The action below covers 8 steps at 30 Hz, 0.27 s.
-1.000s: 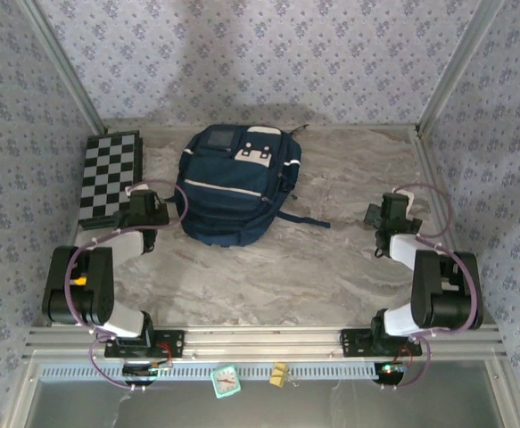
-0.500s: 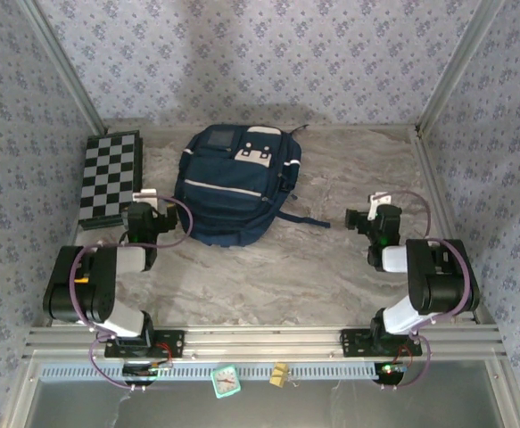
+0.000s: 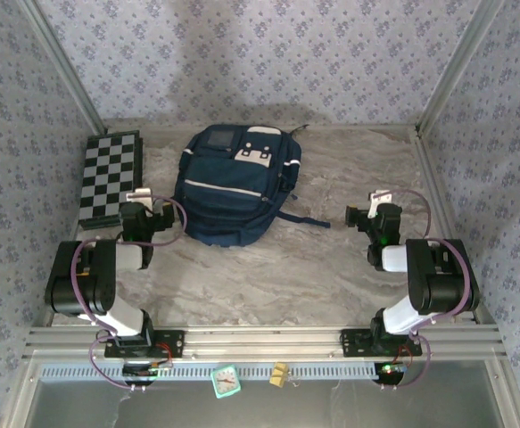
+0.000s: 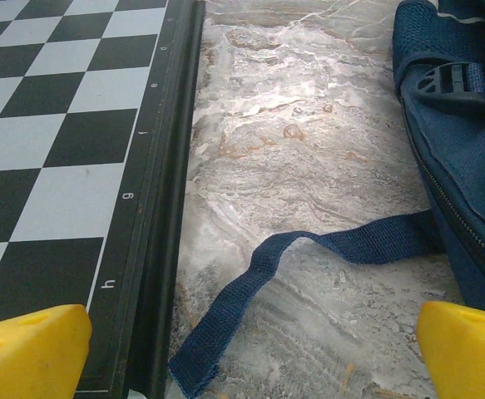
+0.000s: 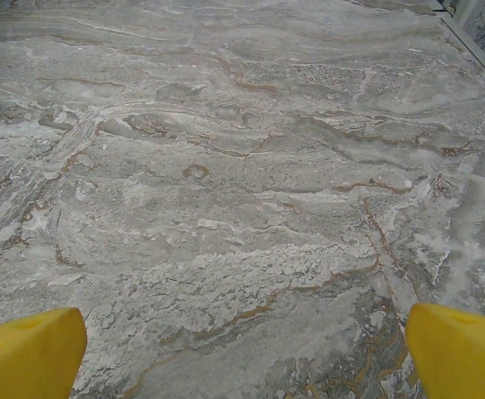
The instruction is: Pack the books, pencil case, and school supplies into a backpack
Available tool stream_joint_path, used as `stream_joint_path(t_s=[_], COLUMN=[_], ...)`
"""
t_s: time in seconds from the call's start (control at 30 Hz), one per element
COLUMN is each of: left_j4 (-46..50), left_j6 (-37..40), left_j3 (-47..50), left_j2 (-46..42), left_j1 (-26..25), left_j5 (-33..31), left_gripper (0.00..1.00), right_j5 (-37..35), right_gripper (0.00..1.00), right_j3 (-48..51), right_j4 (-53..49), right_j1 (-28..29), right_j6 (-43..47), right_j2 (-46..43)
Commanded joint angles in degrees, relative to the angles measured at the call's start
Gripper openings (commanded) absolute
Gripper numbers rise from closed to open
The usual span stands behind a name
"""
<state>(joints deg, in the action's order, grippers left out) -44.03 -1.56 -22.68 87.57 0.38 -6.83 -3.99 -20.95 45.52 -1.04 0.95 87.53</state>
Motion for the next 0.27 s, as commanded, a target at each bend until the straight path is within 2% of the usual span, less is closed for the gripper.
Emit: stream_joint_path(t_s=[0.0, 0.23], left_j4=[-2.7, -2.7], left_j6=[-0.6, -0.6], left_j3=[-0.9, -0.9], left_j2=[0.3, 0.3], left_j1=[0.1, 0.1], left_j5=[1.1, 1.0], left_gripper=[1.0, 1.0], right_j5=[0.2, 0.4], right_gripper=[1.0, 1.0], right_j3=[-1.4, -1.5], right_j4=[1.1, 1.1], right_j1=[-0.2, -0.2], right_j6=[0.5, 0.7], right_j2=[-0.2, -0.1])
